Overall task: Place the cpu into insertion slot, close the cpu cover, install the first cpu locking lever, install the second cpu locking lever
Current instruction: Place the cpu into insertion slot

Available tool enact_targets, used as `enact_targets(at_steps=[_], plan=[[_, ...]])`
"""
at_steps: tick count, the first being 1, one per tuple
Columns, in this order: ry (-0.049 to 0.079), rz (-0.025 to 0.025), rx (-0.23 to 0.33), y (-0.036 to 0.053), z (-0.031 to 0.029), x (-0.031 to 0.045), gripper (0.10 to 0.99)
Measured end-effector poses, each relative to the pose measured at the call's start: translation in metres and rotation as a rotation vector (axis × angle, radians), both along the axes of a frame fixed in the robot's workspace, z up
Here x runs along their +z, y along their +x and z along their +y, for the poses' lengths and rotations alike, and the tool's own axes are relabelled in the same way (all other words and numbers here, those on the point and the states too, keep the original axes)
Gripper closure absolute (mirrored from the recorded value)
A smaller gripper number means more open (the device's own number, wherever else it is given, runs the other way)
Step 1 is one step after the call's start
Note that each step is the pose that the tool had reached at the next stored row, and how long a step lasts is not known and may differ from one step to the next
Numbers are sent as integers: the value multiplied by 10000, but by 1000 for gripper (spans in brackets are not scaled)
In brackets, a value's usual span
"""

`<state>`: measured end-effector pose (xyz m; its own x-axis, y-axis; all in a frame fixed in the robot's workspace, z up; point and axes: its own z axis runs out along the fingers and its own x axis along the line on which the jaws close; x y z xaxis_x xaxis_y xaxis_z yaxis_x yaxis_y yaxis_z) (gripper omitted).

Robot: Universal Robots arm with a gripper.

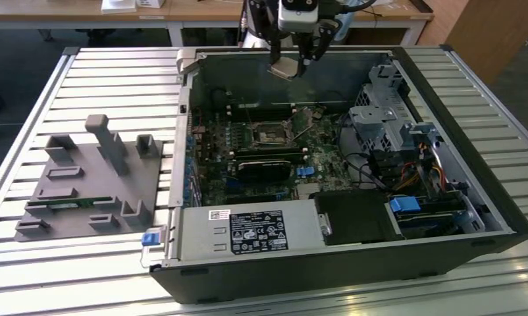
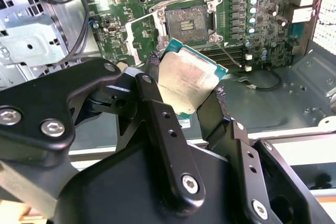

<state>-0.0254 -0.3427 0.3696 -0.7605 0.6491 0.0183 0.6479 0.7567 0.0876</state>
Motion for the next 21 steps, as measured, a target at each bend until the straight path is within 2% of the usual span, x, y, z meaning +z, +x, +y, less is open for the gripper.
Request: enact_targets(at_steps=[21], plan=[[0,0,-1335,0,1,-1,549]])
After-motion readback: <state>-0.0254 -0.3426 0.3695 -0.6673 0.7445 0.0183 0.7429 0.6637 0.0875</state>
